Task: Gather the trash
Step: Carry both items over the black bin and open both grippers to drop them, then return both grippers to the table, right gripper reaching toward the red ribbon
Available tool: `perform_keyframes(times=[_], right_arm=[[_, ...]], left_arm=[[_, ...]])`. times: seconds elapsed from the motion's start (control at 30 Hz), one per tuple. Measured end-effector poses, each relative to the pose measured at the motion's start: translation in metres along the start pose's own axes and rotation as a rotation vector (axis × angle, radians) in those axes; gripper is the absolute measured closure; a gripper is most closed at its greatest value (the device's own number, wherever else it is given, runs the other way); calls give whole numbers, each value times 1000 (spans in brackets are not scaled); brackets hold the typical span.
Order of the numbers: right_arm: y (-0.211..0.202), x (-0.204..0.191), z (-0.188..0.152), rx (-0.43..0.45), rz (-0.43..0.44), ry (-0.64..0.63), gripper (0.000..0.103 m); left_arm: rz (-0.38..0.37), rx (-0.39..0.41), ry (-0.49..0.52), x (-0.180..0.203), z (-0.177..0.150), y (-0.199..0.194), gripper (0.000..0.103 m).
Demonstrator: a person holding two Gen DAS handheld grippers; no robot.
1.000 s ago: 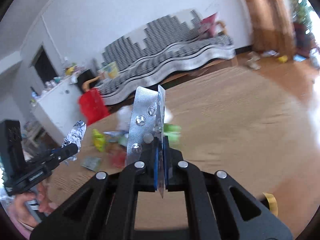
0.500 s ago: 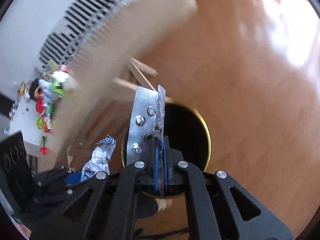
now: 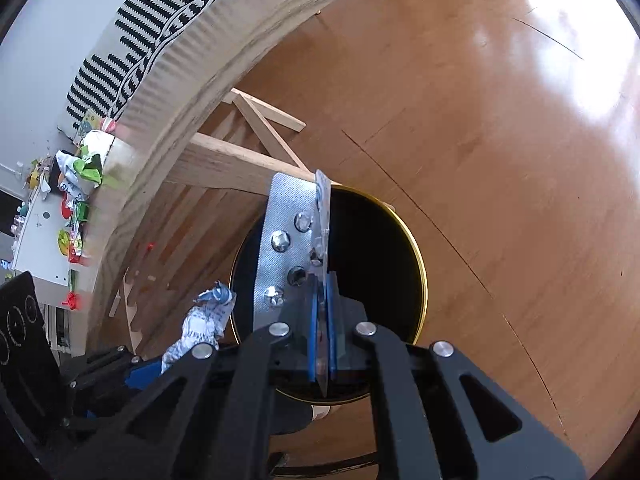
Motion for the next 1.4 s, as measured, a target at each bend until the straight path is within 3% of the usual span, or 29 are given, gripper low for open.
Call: perform_keyframes(times=[0.03, 0.07, 0.1, 0.13, 0.17, 0.27, 0.37, 0.47, 0.57, 0.67, 0.77, 0.9, 1.03, 1.23, 1.3, 1.4], right_arm=[[1, -4, 1, -2, -4, -3, 97], [1, -6, 2, -12, -11, -6, 95], [-1, -4, 3, -16, -25, -7, 75], [-8, -2, 7, 6, -46, -6, 23], [-17, 0, 12, 57, -64, -5, 4], [-55, 12, 28, 253, -250, -36, 7], [-94, 10, 38, 471, -512, -165, 7], [-111, -15, 40, 573, -605, -305, 7], [-112, -58, 39, 572, -525, -391, 7], [-107, -114, 34, 566, -380, -447, 7], [-93, -171, 31, 523, -231, -481, 7], [-76, -262, 18, 468, -73, -576, 7], [-55, -337, -1, 364, 72, -704, 7], [-16, -408, -46, 255, 96, -970, 7], [1, -426, -65, 199, 131, -1020, 7], [28, -443, -85, 127, 172, -1045, 7]], left_arm=[[4, 0, -3, 1, -1, 0, 47], [12, 15, -19, 0, -1, -2, 14], [20, 35, -35, 0, -1, -2, 6], [24, 57, -53, -2, -1, -6, 6], [18, 55, -53, -1, -1, -9, 6], [25, 98, -54, 3, 2, -23, 6], [33, 261, -55, 1, 26, -73, 6], [137, 436, -78, -24, 40, -152, 6], [337, 512, -146, -84, 22, -214, 6], [575, 539, -294, -170, -28, -266, 6], [700, 504, -436, -234, -72, -301, 6], [717, 479, -524, -288, -113, -325, 6], [788, 444, -527, -332, -120, -330, 6], [627, 392, -686, -375, -138, -313, 6], [596, 396, -660, -370, -147, -309, 6], [614, 368, -638, -371, -157, -305, 6]])
Point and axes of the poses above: each gripper's, at about its wrist camera, not at the fingertips, and y roughly the way its jaws point, x to its right, z to its top, the point moved 8 cm from there along y, roughly the way its jaws point, and after that the axes turned 1 degree about z, right-handed, at the moved point
